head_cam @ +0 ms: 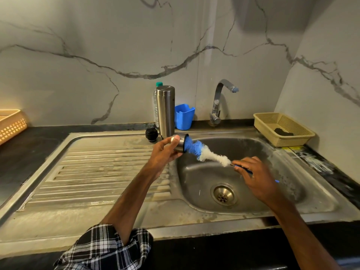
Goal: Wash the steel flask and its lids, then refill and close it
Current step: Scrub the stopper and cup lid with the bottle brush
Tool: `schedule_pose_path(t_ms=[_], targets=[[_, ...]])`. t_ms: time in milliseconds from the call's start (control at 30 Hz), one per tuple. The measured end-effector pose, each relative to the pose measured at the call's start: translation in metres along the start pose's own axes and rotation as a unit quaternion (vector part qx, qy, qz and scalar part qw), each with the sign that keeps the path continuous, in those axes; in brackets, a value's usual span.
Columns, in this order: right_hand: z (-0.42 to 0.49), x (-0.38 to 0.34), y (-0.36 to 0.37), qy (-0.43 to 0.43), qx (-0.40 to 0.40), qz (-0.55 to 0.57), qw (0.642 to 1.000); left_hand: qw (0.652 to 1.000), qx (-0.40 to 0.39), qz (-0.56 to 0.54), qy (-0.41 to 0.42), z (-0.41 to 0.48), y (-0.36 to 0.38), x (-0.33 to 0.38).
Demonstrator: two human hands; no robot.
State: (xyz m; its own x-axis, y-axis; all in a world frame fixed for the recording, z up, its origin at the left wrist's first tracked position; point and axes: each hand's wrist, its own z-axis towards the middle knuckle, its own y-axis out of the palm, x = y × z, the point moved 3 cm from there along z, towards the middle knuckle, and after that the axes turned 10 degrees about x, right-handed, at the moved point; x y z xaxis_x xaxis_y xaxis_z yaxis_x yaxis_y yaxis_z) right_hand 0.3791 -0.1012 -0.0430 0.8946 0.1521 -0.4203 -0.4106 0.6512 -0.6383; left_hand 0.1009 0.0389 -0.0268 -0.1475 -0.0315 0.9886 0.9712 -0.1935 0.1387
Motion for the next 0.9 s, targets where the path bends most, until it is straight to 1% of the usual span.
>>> schedule_pose_path(t_ms=[100,200,333,500,633,733,833,900], targets=[[0.003,0.014,-0.011,0.019,0.033,-0.057,0.998,1.0,-0.02,0.003,0.011,-0.002,-0.002,-0.002],[0.004,0.016,-0.014,0.019,0.063,-0.108,0.992,0.999,-0.052,0.016,-0.004,-0.009,0.012,-0.006],[0.005,0.026,-0.018,0.047,0.093,-0.142,0.984,0.999,-0.029,-0.007,-0.014,-0.004,0.011,-0.003],[0.005,0.019,-0.012,0.039,0.108,-0.117,0.986,0.999,-0.041,-0.005,-0.033,-0.009,0.016,-0.005],[0.005,0.019,-0.026,0.081,0.15,-0.11,0.979,0.997,-0.048,-0.032,-0.045,-0.007,0.016,-0.004],[0.001,0.011,-0.021,0.058,0.137,-0.1,0.984,0.996,-0.057,-0.025,-0.061,-0.009,0.021,-0.01],[0.003,0.017,-0.032,0.082,0.18,-0.103,0.975,0.996,-0.05,-0.04,-0.069,-0.008,0.023,-0.01],[0.003,0.013,-0.031,0.069,0.182,-0.101,0.976,0.995,-0.055,-0.037,-0.074,-0.009,0.025,-0.01]])
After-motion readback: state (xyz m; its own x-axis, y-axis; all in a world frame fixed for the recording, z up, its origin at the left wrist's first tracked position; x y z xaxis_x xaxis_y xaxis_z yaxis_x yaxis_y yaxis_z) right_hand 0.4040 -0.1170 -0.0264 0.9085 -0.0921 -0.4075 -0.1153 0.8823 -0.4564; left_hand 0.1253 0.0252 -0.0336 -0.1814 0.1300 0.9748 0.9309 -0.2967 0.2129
